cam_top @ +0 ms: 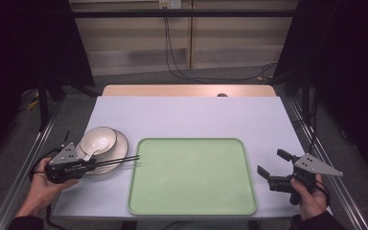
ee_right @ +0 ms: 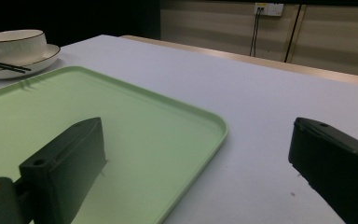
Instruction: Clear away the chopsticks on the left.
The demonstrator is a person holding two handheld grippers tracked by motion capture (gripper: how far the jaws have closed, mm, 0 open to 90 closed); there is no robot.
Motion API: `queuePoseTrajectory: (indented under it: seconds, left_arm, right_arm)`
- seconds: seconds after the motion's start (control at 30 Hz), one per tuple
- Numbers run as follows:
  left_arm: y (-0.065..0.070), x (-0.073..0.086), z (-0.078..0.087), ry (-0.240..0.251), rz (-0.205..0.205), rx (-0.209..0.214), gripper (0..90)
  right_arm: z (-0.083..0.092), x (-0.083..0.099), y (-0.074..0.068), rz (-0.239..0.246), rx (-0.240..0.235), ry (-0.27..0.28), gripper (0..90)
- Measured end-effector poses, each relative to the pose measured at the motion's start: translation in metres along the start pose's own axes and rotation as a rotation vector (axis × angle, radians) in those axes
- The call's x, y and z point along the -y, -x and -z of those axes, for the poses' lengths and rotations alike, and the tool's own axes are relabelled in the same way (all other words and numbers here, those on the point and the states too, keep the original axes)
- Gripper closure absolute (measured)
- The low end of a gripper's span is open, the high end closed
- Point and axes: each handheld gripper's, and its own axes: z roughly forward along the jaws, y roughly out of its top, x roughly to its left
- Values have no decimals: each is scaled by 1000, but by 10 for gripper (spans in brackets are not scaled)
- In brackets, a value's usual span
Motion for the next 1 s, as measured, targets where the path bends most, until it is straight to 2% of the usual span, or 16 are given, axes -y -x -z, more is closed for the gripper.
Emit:
queuePoseTrajectory:
  seconds: [0.33, 0.43, 0.47, 0.53, 0.57, 0.6, 0.7, 0.73, 0.8, 0.97, 1.0]
  left_arm:
    - [4, 0, -6, -24, -15, 27, 780]
    - [4, -2, -6, -46, -34, 43, 794]
    - [4, -2, -8, -42, -31, 65, 810]
    - [2, -3, -5, -63, -30, 91, 834]
    - [2, -3, -5, -54, -17, 87, 841]
    - [0, -3, -4, -71, -27, 93, 846]
    - [0, -3, -5, -66, -12, 99, 853]
    - [1, -4, -5, -58, 12, 97, 854]
    - [0, -5, -5, -65, 5, 109, 855]
    - [2, -8, 0, -21, 44, 127, 856]
    - [3, -9, 1, -17, 52, 116, 857]
  right_arm:
    - [0, 0, 0, -1, 1, -2, 31]
    - [0, 0, 0, -3, 0, -4, 31]
    - [-1, 0, 0, -6, 1, -3, 31]
    - [0, 0, 0, -3, -2, -7, 32]
    - [0, 1, 0, -3, -1, -7, 32]
    - [0, 1, 0, 0, 0, -7, 32]
    - [-1, 0, 0, -1, 1, -8, 32]
    - [-1, 1, 0, -3, 4, -8, 32]
    - [-1, 1, 0, -3, 2, -8, 32]
    - [0, 0, 0, -4, 0, -5, 34]
    - [0, 0, 0, -4, 2, -4, 34]
